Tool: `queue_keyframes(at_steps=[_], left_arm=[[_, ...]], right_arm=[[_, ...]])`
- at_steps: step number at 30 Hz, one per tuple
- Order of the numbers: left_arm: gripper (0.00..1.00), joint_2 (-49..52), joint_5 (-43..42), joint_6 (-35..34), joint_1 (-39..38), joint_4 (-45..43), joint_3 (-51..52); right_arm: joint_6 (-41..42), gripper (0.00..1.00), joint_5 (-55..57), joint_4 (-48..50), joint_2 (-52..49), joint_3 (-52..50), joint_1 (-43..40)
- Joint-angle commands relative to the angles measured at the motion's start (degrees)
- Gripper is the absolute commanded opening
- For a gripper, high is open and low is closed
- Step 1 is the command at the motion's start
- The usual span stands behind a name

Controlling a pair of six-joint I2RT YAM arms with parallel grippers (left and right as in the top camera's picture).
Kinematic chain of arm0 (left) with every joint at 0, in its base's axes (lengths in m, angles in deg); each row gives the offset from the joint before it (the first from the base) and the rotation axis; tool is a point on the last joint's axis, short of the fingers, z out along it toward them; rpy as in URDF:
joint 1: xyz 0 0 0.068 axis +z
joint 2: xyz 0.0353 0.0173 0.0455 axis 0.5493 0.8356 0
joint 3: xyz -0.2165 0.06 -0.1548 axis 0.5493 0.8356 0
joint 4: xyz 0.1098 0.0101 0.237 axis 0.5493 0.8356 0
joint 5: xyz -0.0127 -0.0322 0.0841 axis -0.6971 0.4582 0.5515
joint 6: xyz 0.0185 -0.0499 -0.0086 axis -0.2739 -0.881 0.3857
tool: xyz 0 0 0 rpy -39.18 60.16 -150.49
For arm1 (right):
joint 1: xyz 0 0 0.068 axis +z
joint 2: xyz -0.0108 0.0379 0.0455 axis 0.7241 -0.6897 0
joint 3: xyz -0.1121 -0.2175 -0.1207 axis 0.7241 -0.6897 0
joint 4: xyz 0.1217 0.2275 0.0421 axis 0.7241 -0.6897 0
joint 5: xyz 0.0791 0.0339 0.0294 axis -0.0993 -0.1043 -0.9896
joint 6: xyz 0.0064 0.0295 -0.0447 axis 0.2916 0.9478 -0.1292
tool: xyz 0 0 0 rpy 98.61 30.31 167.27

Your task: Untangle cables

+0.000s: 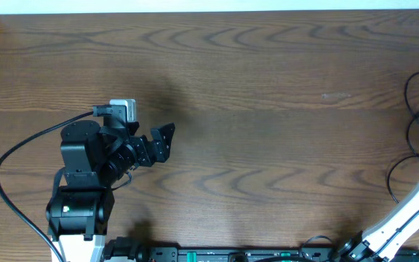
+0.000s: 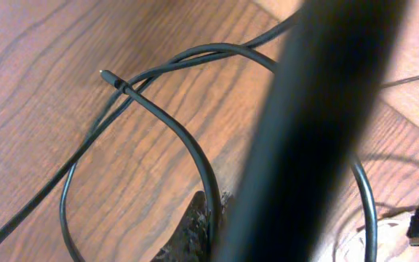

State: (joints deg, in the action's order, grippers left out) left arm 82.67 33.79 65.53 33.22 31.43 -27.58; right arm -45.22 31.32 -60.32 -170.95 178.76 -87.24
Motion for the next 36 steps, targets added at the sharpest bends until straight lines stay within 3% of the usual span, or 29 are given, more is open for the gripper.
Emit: queue_keyframes(at_steps=[1, 12, 13, 14, 15, 36], left_arm=[[0.97, -0.1, -1.1, 2.1, 0.1, 0.1, 0.5], [0.97, 0.0, -1.2, 2.6, 0.1, 0.4, 0.5], [0.97, 0.0, -1.2, 2.6, 0.1, 0.7, 0.5], [0.97, 0.0, -1.2, 2.7, 0.1, 1.0, 0.5], [0.97, 0.0, -1.2, 2.7, 0.1, 1.4, 0.5], [0.97, -0.1, -2.0, 3.9, 0.1, 5.4, 0.5]], right_arm=[[1.0, 0.01, 1.0, 0.2, 0.0, 0.9, 0.4], [5.8, 0.01, -0.9, 0.2, 0.0, 0.9, 1.4], [5.8, 0.07, -1.0, 0.2, 0.0, 0.9, 1.6], [5.8, 0.37, -0.9, 0.2, 0.0, 0.9, 1.8], [5.8, 0.99, -0.9, 0.3, 0.0, 0.9, 2.0], [12.8, 0.99, 4.2, -9.0, 3.7, 1.0, 3.3]])
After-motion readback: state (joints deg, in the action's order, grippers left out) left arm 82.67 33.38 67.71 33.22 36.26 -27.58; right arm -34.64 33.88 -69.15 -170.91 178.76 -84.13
